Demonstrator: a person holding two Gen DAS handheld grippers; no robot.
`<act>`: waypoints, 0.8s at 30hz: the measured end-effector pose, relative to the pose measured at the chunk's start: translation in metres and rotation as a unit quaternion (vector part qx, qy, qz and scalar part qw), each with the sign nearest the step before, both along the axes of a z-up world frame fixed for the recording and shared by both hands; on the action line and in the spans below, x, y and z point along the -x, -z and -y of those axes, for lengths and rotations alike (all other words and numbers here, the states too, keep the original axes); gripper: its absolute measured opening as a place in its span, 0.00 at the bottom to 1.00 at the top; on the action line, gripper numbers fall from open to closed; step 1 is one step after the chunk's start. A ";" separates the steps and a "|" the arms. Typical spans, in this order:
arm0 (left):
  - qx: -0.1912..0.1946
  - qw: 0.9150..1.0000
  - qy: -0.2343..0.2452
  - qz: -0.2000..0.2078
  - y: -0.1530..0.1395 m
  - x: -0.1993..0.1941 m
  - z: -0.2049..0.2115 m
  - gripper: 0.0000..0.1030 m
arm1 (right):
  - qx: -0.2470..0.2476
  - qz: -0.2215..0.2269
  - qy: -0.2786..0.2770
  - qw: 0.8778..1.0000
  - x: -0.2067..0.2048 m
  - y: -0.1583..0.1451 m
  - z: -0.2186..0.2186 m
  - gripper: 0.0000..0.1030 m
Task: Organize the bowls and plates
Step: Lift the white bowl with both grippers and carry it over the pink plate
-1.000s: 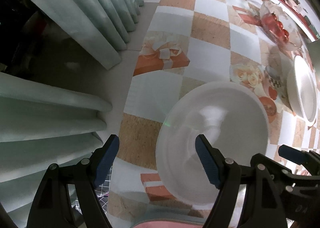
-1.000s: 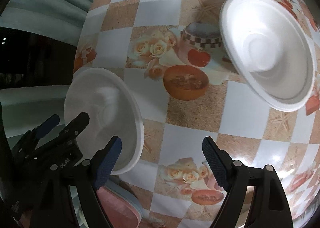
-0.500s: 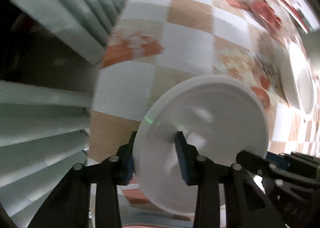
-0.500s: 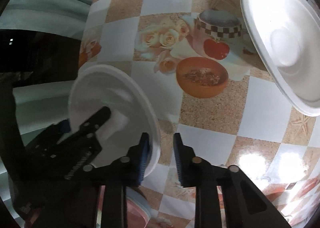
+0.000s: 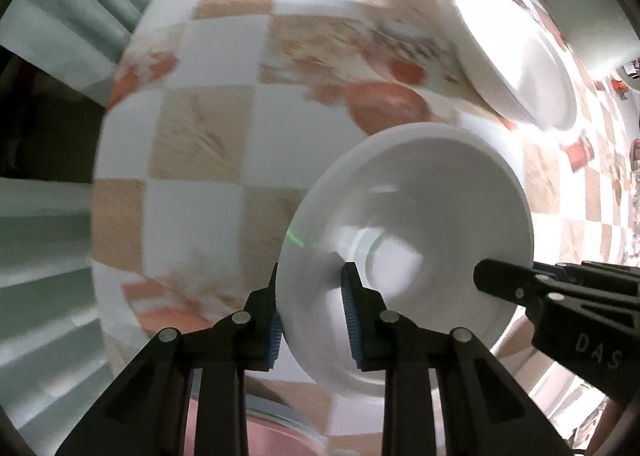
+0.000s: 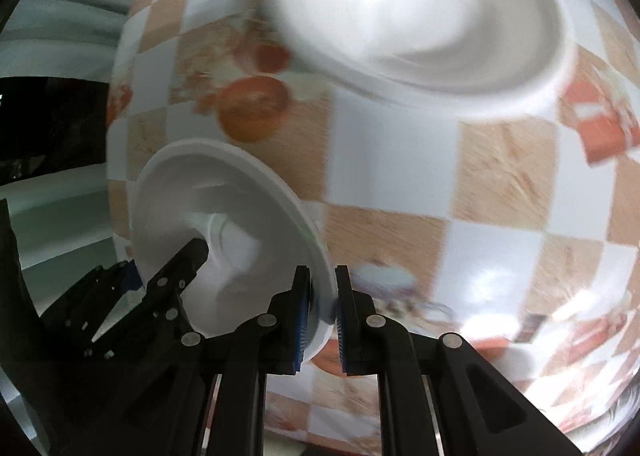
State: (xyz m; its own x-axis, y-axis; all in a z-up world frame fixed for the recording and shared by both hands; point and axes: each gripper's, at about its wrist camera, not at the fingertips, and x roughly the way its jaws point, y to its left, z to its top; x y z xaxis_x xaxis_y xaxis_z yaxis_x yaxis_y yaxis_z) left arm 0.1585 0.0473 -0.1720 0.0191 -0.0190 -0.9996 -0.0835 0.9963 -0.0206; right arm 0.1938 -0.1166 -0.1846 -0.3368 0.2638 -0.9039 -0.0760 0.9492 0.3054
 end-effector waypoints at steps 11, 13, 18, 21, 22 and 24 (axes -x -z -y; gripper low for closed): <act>0.025 0.999 0.032 -0.006 0.000 -0.001 0.097 0.28 | 0.031 0.000 0.047 0.998 0.003 0.000 0.092 0.13; 0.023 0.999 0.041 -0.006 0.000 -0.002 0.112 0.28 | 0.032 0.004 0.051 0.998 0.003 -0.001 0.103 0.13; 0.024 0.998 0.058 -0.007 0.001 -0.010 0.142 0.28 | 0.034 0.004 0.050 0.998 0.007 0.006 0.119 0.13; 0.018 0.998 0.061 0.002 0.001 -0.008 0.157 0.28 | 0.022 0.000 0.066 0.998 0.008 0.010 0.132 0.13; 0.019 0.998 0.059 0.004 -0.002 -0.003 0.160 0.28 | 0.019 0.002 0.065 0.998 0.008 0.010 0.132 0.13; 0.025 0.998 0.053 0.004 -0.001 -0.002 0.161 0.28 | 0.016 0.008 0.057 0.998 0.008 0.010 0.133 0.13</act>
State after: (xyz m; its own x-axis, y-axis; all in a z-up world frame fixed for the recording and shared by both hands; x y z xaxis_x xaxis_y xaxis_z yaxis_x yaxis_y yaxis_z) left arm 0.1606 -0.1132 -0.1711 0.0233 -0.0707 -0.9972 0.0227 0.9973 -0.0702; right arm 0.1859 -0.2495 -0.1948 -0.2924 0.2704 -0.9173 0.0277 0.9612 0.2745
